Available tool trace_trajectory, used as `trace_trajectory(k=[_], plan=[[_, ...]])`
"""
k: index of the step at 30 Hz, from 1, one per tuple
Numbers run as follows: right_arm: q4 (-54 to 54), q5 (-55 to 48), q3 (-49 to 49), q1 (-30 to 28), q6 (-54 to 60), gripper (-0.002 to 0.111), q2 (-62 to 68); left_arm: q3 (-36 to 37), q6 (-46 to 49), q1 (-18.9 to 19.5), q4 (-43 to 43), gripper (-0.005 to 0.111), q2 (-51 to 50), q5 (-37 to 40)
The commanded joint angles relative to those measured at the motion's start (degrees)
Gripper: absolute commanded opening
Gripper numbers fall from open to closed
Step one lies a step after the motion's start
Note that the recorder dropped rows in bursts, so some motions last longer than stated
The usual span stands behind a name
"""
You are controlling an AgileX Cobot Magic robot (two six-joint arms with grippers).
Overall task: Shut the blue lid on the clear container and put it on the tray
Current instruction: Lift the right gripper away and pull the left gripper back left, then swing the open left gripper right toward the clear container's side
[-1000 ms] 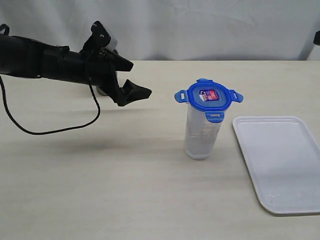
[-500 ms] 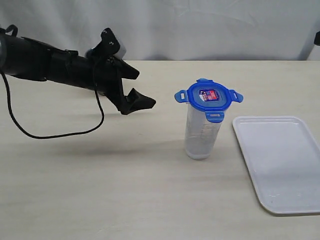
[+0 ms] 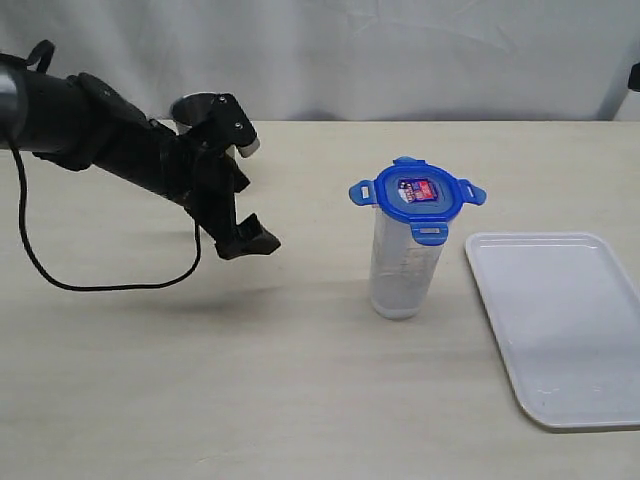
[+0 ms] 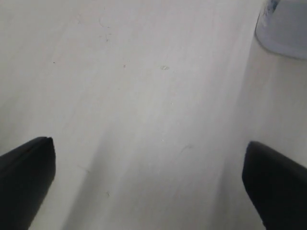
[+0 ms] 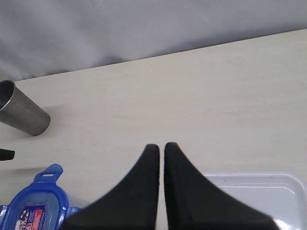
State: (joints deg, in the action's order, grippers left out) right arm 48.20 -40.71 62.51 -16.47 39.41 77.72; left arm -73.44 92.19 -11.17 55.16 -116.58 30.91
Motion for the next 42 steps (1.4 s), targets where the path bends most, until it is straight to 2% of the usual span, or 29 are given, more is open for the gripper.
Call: trace_trajectory(k=[1, 3, 7, 11, 14, 17, 23, 25, 27, 32, 34, 36, 38, 42], plan=[[0.0, 0.5, -0.1, -0.2, 0.0, 0.004, 0.0, 0.1, -5.0, -0.4, -2.5, 0.1, 1.9, -0.6], [0.0, 0.5, -0.1, -0.2, 0.0, 0.004, 0.0, 0.1, -9.5, -1.1, -7.0, 0.1, 2.4, -1.9], [0.0, 0.5, -0.1, -0.2, 0.0, 0.004, 0.0, 0.1, -24.9, -3.1, -22.2, 0.1, 3.0, -6.8], [0.0, 0.5, -0.1, -0.2, 0.0, 0.004, 0.0, 0.1, -45.5, -6.0, -43.6, 0.1, 3.1, -10.3], [0.0, 0.5, -0.1, -0.2, 0.0, 0.004, 0.0, 0.1, -61.2, -7.9, -55.2, 0.1, 3.1, -14.0], [0.0, 0.5, -0.1, -0.2, 0.0, 0.004, 0.0, 1.0, -72.0, -9.2, -60.3, 0.1, 3.1, -20.4], [0.0, 0.5, -0.1, -0.2, 0.0, 0.004, 0.0, 7.2, -78.7, -9.5, -61.0, 0.1, 3.1, -35.8], [0.0, 0.5, -0.1, -0.2, 0.0, 0.004, 0.0, 8.9, -79.8, -9.5, -63.5, 0.1, 3.1, -37.8], [0.0, 0.5, -0.1, -0.2, 0.0, 0.004, 0.0, 10.7, -85.6, -9.5, -69.6, 0.1, 3.1, -40.9], [0.0, 0.5, -0.1, -0.2, 0.0, 0.004, 0.0, 13.4, -107.5, -7.0, -88.2, 0.1, 3.1, -50.9], [0.0, 0.5, -0.1, -0.2, 0.0, 0.004, 0.0, 14.3, -117.8, -5.0, -98.5, 0.1, 3.1, -56.8], [0.0, 0.5, -0.1, -0.2, 0.0, 0.004, 0.0, 15.0, -127.4, -2.2, -110.3, 0.1, 3.1, -66.0], [0.0, 0.5, -0.1, -0.2, 0.0, 0.004, 0.0, 15.0, -131.3, 0.2, -117.0, 0.1, 3.1, -73.3], [0.0, 0.5, -0.1, -0.2, 0.0, 0.004, 0.0, 15.0, -132.3, 2.5, -120.9, 0.1, 3.1, -79.2]])
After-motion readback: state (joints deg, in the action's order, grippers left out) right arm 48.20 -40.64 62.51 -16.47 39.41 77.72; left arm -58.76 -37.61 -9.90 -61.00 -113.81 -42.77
